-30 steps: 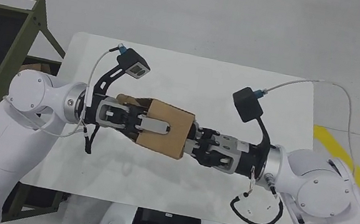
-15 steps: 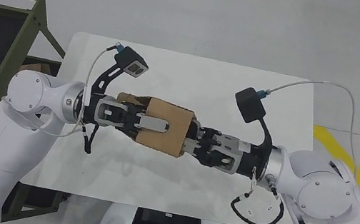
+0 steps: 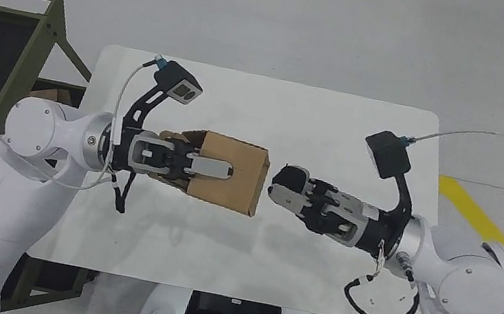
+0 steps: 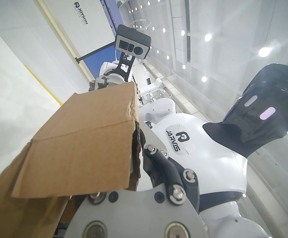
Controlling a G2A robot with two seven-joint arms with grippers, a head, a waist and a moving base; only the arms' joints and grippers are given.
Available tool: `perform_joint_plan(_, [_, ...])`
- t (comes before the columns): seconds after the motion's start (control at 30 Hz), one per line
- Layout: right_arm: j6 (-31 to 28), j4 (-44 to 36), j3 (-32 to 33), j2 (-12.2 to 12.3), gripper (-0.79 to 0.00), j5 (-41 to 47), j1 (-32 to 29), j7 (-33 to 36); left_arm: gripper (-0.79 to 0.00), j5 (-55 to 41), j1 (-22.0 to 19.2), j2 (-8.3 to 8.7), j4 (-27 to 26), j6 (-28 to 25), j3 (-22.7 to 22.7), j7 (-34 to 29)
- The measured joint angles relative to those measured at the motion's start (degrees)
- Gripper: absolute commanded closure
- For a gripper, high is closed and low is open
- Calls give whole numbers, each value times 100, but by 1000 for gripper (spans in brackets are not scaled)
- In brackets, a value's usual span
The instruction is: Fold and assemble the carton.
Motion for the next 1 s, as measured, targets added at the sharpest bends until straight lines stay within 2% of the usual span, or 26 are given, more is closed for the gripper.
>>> perform_joint_plan(0.3, [-242, -164, 447, 66, -212, 89, -511, 168, 0, 20, -16, -2, -3, 27, 16, 26])
perform_joint_plan(0.77, [-242, -102, 143, 59, -200, 5, -274, 235, 0, 49, -55, -12, -1, 24, 85, 60])
perform_joint_plan(0.9, [-300, -110, 186, 60, -212, -241, -218, 83, 0, 112, -76, -10, -17, -21, 58, 67])
perform_joint_plan(1.0, [-326, -157, 302, 68, -194, -500, -311, -134, 0, 297, -107, -1, -78, -51, 25, 65])
